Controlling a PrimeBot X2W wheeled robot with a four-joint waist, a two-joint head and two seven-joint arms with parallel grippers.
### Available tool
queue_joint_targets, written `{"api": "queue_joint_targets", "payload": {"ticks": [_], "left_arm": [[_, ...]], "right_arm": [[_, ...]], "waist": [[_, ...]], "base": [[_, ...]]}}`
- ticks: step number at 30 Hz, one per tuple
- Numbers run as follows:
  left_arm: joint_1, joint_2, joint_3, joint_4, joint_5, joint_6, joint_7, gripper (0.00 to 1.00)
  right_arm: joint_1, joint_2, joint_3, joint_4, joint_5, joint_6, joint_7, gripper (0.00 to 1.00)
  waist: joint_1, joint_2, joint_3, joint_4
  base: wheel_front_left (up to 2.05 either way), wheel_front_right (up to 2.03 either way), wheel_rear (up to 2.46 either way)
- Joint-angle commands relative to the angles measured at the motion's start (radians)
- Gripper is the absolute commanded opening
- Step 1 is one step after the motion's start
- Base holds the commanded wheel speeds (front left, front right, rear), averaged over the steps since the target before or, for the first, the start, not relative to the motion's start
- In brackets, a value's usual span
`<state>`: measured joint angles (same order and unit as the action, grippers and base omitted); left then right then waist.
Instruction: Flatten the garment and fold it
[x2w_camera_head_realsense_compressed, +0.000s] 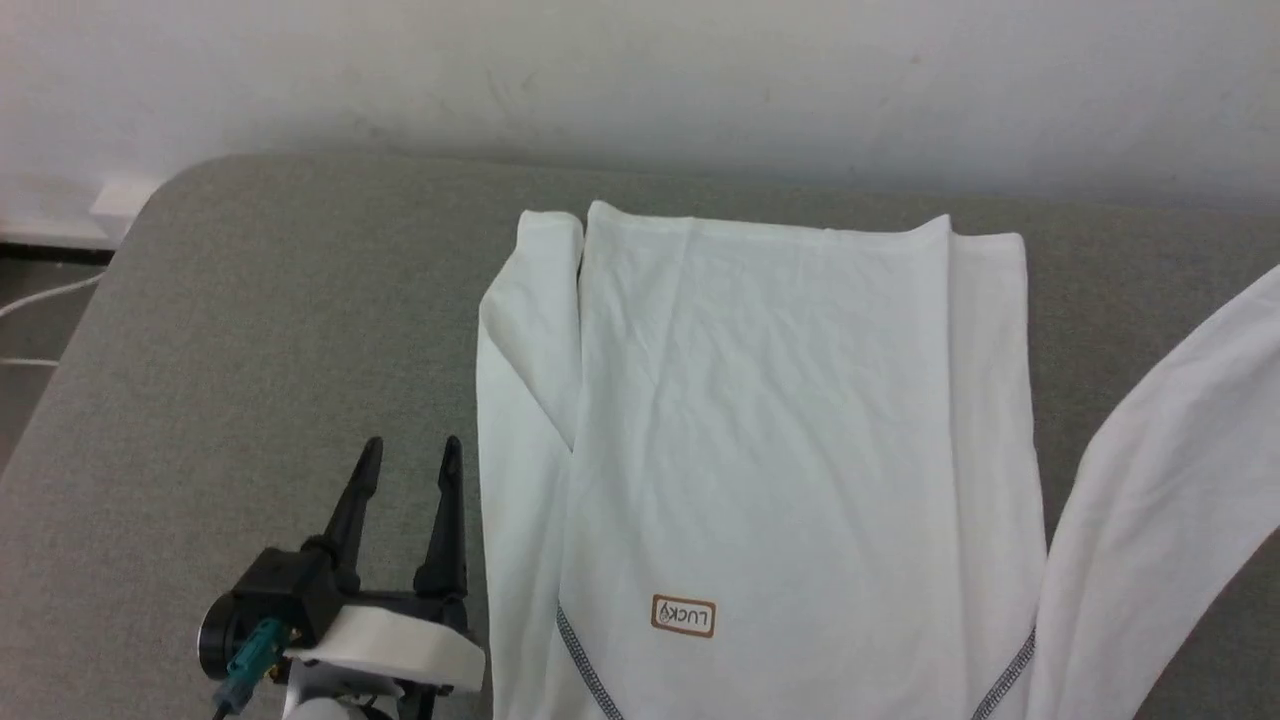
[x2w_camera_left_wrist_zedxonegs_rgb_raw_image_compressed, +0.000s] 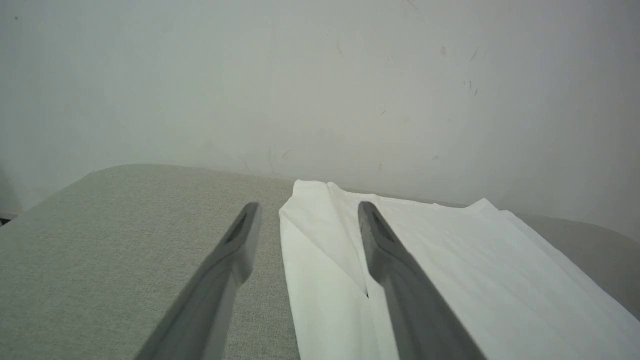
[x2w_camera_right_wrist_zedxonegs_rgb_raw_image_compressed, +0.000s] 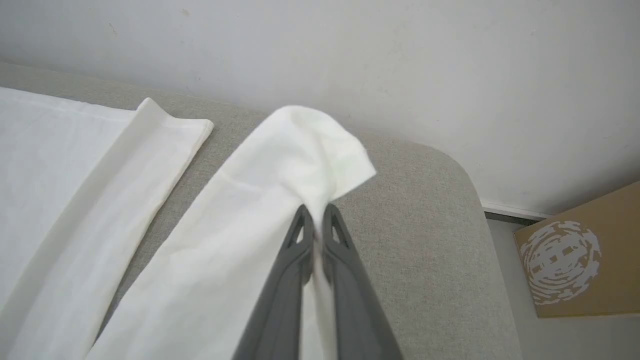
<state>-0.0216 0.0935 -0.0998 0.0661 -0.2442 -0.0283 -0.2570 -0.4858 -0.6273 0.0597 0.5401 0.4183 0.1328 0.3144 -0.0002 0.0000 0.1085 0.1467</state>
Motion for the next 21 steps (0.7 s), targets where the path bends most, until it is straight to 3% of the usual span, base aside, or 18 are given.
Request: {"api": "queue_joint_targets", "payload": {"ticks": [1,5,12,16,21], "left_arm": [[0.014,-0.006,0.006,0.000,0.005,-0.009,-0.005,1.00],[0.050,-0.011,0.015,-0.003,0.008,-0.019,-0.005,1.00],[0.087,-0.020,0.016,-0.001,0.013,-0.034,-0.005,1.00],[0.090,-0.024,0.007,0.003,0.018,-0.040,-0.005,1.00],[0.087,-0.028,-0.006,0.007,0.023,-0.044,-0.005,1.00]], "right_arm": [[0.025,0.017,-0.006,-0.028,-0.007,-0.002,0.014,0.00],[0.134,0.097,-0.071,-0.248,-0.018,-0.002,0.134,0.00],[0.289,0.333,-0.057,-0.607,-0.006,-0.002,0.335,0.00],[0.312,0.412,0.049,-0.694,0.028,-0.002,0.373,0.00],[0.283,0.461,0.138,-0.658,-0.001,-0.002,0.352,0.00]], "waist": [[0.0002,0.0000,-0.049,-0.032],[0.0002,0.0000,-0.084,-0.038],[0.0002,0.0000,-0.130,-0.013],[0.0002,0.0000,-0.137,0.018],[0.0002,0.0000,-0.125,0.066]], "base": [[0.00,0.00,0.00],[0.00,0.00,0.00],[0.00,0.00,0.00],[0.00,0.00,0.00],[0.00,0.00,0.00]]}}
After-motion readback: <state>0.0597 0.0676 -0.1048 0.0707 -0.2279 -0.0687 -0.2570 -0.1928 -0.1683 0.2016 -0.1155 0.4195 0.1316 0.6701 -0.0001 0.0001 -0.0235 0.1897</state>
